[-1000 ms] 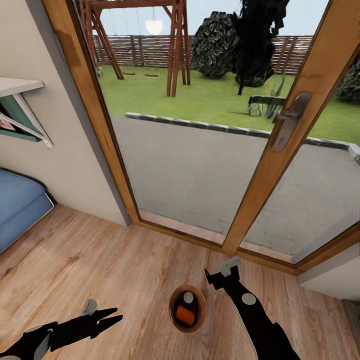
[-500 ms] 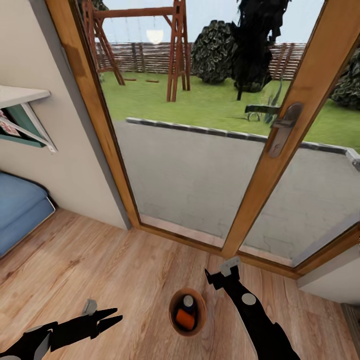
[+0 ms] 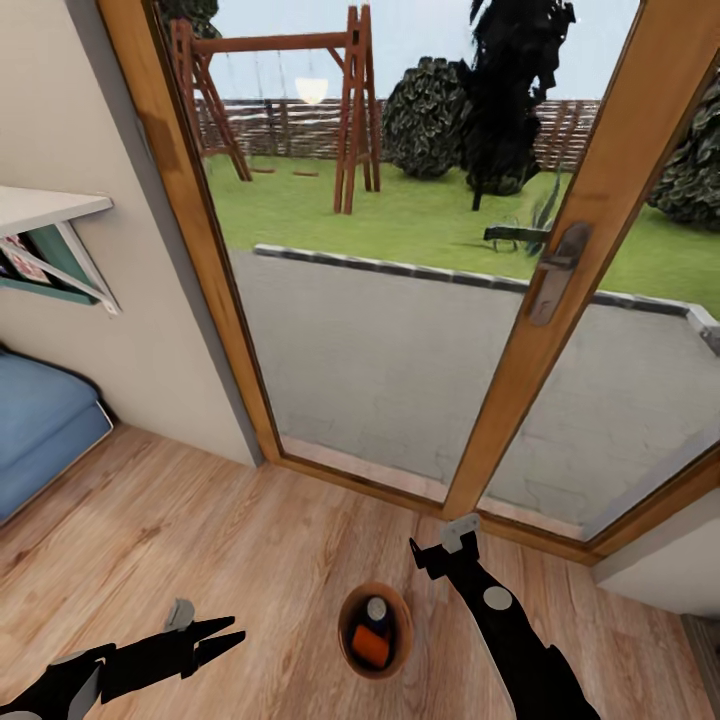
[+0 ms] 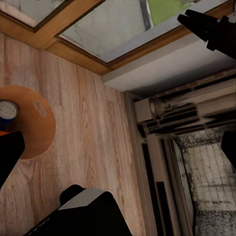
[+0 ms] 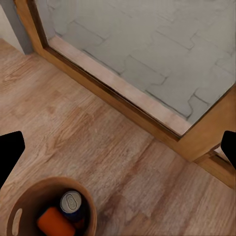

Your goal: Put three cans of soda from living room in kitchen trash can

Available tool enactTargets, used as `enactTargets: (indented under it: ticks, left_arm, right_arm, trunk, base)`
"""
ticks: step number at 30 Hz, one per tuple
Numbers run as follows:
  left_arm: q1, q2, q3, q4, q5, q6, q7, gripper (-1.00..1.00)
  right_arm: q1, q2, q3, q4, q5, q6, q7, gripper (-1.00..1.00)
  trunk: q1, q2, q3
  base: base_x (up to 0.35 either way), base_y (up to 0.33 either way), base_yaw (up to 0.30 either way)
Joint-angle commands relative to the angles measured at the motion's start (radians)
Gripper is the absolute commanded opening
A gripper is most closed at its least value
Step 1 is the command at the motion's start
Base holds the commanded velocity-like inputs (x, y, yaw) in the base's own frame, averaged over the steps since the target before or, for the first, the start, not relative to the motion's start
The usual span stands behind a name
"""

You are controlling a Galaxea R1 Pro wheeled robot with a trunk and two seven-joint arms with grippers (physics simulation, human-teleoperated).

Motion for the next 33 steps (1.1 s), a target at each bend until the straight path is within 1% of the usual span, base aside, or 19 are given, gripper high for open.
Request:
enactTargets:
  ticks: [1, 23, 33]
  left_arm:
    - [0.0, -0.001, 0.0, 0.0, 0.0, 0.0, 0.0, 1.0]
    - [0.0, -0.001, 0.001, 0.0, 0.0, 0.0, 0.0, 1.0]
    - [0.0, -0.001, 0.001, 0.0, 0.0, 0.0, 0.0, 1.0]
  right_arm:
    - [0.0, 0.0, 0.0, 0.0, 0.0, 0.0, 0.0, 1.0]
    - [0.0, 0.0, 0.0, 0.0, 0.0, 0.0, 0.0, 1.0]
    - [0.0, 0.0, 0.0, 0.0, 0.0, 0.0, 0.0, 1.0]
  trunk:
    - [-0.004, 0.007, 0.005]
    - [-0.088, 0.161, 0.11]
    - [-0.088, 0.161, 0.126]
  base:
    - [0.0, 0.0, 0.0]
    - [0.0, 0.0, 0.0]
    - [0.0, 0.0, 0.0]
